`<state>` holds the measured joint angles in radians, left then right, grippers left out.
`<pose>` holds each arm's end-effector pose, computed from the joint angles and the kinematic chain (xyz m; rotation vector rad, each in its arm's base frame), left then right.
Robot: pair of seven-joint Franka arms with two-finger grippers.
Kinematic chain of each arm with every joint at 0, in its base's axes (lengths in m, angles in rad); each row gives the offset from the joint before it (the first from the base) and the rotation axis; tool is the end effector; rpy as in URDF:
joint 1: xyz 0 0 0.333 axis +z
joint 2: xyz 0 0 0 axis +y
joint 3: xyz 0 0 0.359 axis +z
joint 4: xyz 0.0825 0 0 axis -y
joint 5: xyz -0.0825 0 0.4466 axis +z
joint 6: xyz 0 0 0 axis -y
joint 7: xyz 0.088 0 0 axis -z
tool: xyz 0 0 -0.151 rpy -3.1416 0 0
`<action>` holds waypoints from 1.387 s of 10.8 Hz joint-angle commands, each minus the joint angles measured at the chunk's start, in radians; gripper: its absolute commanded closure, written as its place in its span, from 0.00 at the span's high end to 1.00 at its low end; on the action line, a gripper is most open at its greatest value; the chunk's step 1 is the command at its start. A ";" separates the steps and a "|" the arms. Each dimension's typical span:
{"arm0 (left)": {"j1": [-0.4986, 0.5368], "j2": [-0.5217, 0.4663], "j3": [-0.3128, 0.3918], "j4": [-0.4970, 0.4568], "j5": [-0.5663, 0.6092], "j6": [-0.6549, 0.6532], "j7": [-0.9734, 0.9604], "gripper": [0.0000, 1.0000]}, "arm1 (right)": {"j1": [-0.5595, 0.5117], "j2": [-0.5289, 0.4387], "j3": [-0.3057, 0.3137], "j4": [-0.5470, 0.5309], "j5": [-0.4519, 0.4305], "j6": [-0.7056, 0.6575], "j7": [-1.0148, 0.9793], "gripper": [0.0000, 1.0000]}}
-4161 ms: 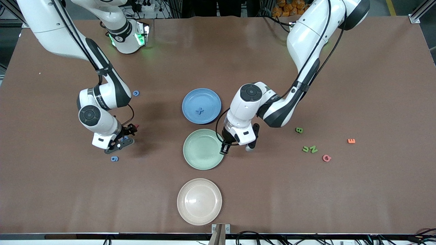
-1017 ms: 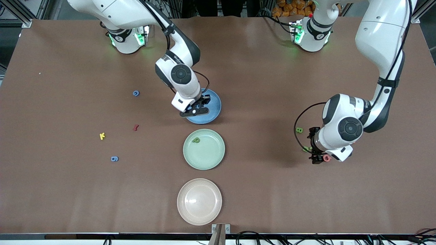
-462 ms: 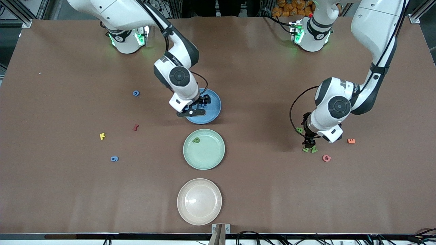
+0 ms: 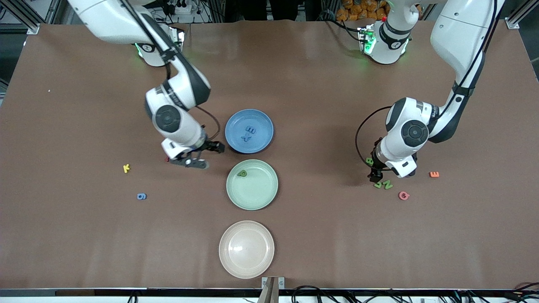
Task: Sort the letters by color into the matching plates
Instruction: 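Release the E on the blue plate while the left gripper reaches the green B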
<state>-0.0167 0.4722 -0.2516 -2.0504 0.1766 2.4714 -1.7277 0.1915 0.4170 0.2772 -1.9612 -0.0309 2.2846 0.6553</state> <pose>0.6233 -0.1703 0.1532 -2.4418 -1.9417 0.0342 0.5945 0.2971 0.2136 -3.0891 0.2846 0.1752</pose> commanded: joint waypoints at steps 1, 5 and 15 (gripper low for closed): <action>0.007 0.019 -0.003 -0.022 -0.011 0.037 0.036 1.00 | -0.073 -0.021 -0.053 0.022 -0.009 -0.011 -0.231 1.00; 0.009 0.025 0.002 -0.056 -0.002 0.047 0.037 1.00 | -0.113 0.012 -0.179 0.063 -0.017 0.022 -0.573 1.00; 0.034 0.025 0.002 -0.105 0.032 0.133 0.030 1.00 | -0.218 0.333 -0.227 0.353 -0.075 0.078 -0.737 0.83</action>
<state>0.0072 0.5060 -0.2455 -2.1363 0.1909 2.5734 -1.7038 -0.0168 0.6899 0.0437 -1.6861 -0.0943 2.3659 -0.0729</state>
